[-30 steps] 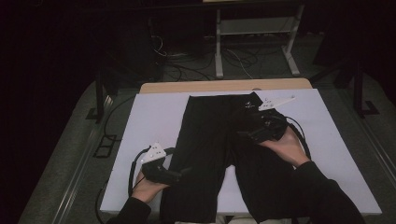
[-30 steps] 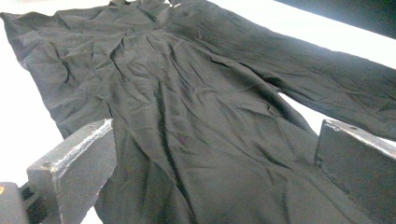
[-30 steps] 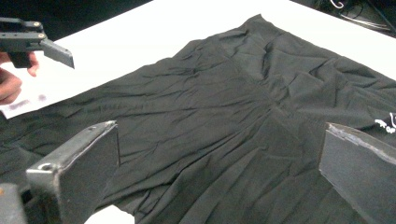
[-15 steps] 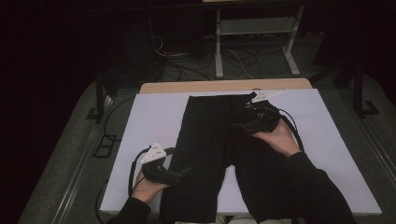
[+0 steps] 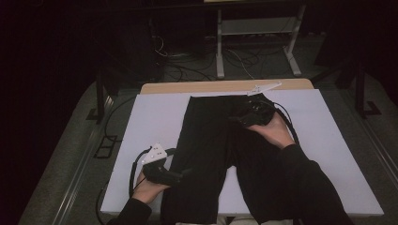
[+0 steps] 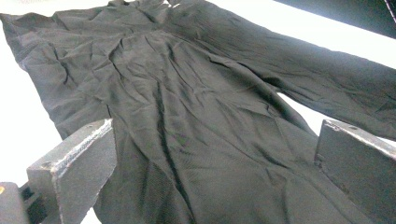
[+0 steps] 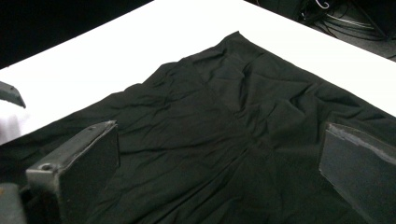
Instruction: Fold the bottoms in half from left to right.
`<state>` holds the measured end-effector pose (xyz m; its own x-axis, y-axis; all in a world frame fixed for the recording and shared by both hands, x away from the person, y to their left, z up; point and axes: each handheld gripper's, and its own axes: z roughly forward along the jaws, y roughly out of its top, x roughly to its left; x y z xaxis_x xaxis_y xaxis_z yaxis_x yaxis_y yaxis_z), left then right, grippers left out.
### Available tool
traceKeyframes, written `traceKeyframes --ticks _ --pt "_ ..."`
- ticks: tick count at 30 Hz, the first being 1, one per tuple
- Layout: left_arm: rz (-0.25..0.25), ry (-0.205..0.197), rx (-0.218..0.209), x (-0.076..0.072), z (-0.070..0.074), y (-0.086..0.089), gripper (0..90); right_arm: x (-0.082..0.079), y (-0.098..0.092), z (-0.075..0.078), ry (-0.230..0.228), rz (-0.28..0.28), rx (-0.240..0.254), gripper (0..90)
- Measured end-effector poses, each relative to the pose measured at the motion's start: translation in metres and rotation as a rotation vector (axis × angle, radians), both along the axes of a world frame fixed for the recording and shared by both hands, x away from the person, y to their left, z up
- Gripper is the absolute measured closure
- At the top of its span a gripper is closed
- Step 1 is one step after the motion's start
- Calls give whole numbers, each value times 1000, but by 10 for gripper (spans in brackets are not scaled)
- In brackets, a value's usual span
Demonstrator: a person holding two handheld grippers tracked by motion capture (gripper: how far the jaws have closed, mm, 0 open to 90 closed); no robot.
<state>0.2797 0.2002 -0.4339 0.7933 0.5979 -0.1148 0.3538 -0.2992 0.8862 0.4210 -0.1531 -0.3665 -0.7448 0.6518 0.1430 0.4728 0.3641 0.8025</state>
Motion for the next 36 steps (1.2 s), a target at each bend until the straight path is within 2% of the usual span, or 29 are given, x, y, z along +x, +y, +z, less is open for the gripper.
traceKeyframes --ticks 16,36 --pt "-1 0 0 0 0 0 0 19 19 8 -18 -3 -5 0" --pt "4 0 -6 0 0 1 0 38 53 10 -24 16 -7 0"
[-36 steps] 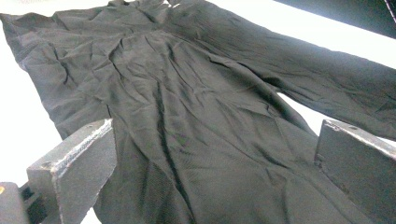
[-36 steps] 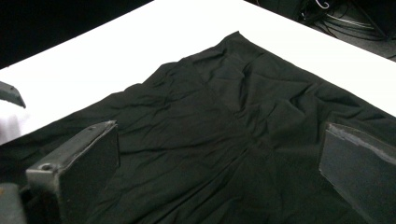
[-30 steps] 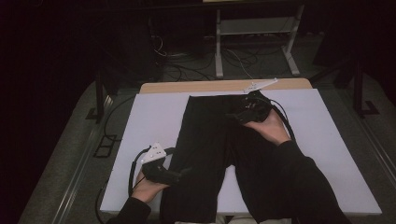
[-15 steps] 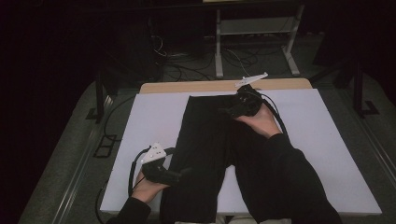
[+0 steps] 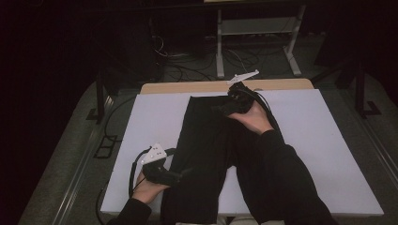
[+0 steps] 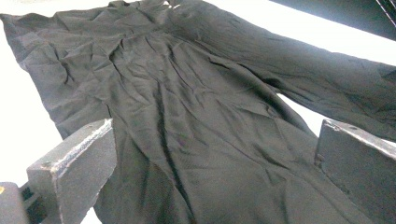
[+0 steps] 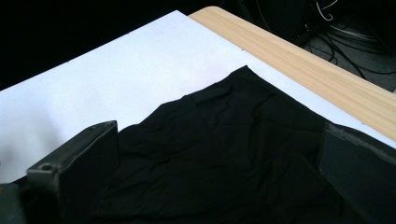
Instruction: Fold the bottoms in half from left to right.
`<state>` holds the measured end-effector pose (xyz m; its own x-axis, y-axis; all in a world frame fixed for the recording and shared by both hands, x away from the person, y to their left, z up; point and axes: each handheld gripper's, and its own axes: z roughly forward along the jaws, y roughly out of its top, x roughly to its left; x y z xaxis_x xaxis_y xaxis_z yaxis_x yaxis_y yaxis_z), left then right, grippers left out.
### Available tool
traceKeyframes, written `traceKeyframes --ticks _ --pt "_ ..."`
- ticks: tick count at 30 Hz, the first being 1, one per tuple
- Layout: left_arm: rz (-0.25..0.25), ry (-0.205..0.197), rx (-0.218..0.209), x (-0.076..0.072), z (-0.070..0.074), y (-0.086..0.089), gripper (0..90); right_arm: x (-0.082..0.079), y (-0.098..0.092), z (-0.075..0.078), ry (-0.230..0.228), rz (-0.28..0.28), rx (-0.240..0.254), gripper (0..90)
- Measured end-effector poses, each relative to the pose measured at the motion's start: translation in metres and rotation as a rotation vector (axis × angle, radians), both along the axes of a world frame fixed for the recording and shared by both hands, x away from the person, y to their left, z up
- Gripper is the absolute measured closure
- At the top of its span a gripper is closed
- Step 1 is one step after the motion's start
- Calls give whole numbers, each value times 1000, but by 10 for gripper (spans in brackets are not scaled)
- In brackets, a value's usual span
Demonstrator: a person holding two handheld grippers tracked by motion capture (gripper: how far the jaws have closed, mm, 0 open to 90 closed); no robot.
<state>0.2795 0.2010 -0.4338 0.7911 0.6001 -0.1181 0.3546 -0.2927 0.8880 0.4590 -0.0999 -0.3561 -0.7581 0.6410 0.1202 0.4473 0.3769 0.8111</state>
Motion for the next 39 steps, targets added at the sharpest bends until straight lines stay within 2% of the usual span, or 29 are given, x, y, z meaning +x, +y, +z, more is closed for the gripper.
traceKeyframes --ticks 11,26,39 --pt "-2 -1 0 0 0 1 0 11 17 0 -6 0 13 0" --pt "-4 0 -11 0 0 0 0 31 45 -14 12 -15 26 0" --pt "-9 -1 -14 0 1 0 0 44 74 -21 12 3 13 0"
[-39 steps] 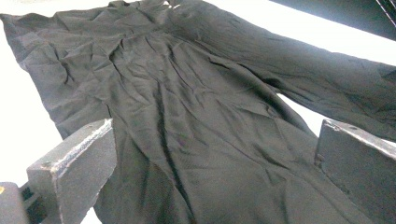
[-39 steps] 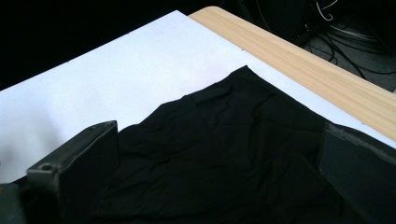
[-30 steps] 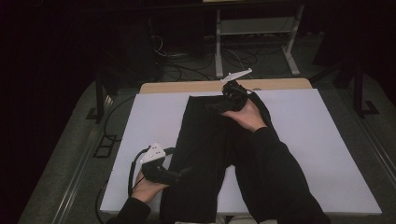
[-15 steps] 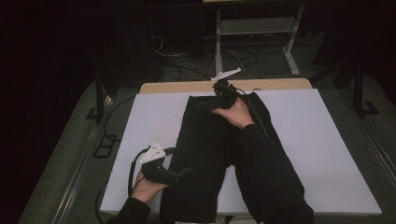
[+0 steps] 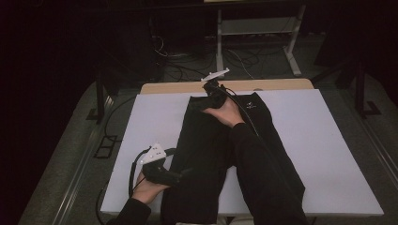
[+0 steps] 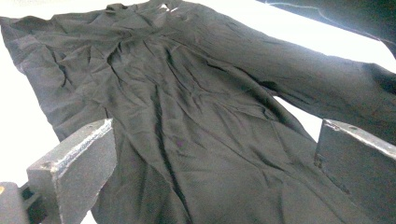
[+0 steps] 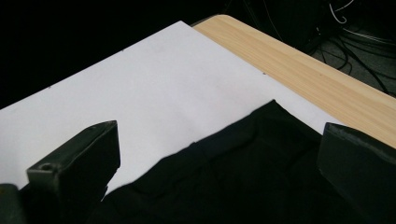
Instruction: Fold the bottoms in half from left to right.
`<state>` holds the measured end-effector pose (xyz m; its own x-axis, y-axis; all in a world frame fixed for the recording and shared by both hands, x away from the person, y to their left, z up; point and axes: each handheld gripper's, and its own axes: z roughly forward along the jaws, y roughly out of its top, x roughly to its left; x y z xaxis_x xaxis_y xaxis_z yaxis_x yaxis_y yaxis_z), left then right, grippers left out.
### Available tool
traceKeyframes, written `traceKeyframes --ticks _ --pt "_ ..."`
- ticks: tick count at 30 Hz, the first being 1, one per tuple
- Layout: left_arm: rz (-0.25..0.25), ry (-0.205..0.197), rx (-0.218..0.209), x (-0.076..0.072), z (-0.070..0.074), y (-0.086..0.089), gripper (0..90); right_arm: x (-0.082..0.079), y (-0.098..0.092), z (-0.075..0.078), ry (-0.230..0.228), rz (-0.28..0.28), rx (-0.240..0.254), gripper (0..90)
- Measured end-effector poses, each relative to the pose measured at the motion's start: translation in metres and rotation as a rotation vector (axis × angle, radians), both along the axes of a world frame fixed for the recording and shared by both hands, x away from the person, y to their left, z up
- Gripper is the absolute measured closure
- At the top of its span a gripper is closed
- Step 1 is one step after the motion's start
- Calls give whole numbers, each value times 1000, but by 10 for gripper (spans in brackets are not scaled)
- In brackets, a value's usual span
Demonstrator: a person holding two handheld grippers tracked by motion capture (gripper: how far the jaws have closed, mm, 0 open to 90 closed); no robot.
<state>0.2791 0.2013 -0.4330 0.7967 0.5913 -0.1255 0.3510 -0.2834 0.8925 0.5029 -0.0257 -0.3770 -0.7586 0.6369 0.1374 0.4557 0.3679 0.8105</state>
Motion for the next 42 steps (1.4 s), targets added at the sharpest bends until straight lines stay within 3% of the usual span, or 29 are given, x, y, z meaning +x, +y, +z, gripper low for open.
traceKeyframes --ticks 8,15,26,38,39,42 --pt "-1 -1 -4 0 0 0 0 6 13 -2 -6 7 -1 0" --pt "0 -1 -8 0 0 0 0 11 27 -7 -10 12 -38 0" --pt "2 0 -12 0 1 1 0 19 38 -20 6 -7 -27 0" --pt "-1 0 -17 0 1 1 0 28 48 -40 34 -63 -42 0" --pt "0 0 -18 0 1 2 0 29 50 -43 39 -77 -44 42" --pt "-1 -1 -18 0 1 2 0 29 52 -47 34 -99 -46 60"
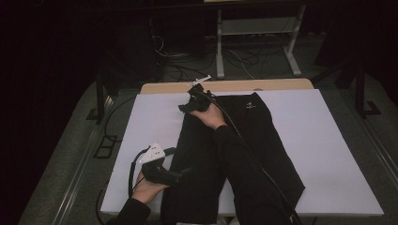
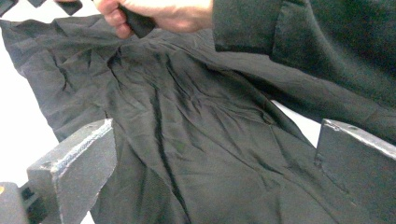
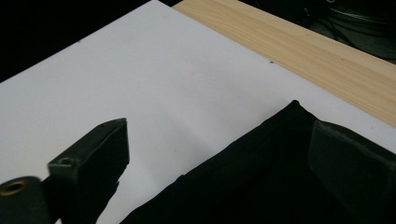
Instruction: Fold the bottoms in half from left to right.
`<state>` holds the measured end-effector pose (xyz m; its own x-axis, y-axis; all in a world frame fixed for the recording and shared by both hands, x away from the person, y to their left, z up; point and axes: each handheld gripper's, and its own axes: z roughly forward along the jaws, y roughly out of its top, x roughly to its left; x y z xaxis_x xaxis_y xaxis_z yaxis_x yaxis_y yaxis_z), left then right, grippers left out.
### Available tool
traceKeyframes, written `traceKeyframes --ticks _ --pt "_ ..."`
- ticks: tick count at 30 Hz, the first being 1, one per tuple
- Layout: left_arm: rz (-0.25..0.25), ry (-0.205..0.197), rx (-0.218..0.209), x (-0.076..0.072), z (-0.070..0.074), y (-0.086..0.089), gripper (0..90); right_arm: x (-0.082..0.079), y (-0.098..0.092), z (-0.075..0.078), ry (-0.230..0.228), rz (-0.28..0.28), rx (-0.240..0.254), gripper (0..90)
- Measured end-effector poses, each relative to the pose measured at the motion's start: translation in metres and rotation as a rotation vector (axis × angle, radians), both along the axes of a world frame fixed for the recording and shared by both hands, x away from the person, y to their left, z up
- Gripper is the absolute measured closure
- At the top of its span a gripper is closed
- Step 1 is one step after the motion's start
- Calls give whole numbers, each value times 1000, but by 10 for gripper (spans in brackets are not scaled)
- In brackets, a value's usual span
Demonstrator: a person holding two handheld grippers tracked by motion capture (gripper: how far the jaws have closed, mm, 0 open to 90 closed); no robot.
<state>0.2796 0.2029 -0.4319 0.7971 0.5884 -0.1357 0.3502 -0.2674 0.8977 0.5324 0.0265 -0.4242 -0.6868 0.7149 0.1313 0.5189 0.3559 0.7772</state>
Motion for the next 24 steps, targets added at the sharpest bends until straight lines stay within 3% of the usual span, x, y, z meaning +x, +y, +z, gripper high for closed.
traceKeyframes --ticks 10,24 --pt "0 -2 0 0 0 0 0 2 7 -12 20 -50 -9 142" --pt "-2 -2 -1 1 0 0 0 6 15 -28 28 -150 -40 373"
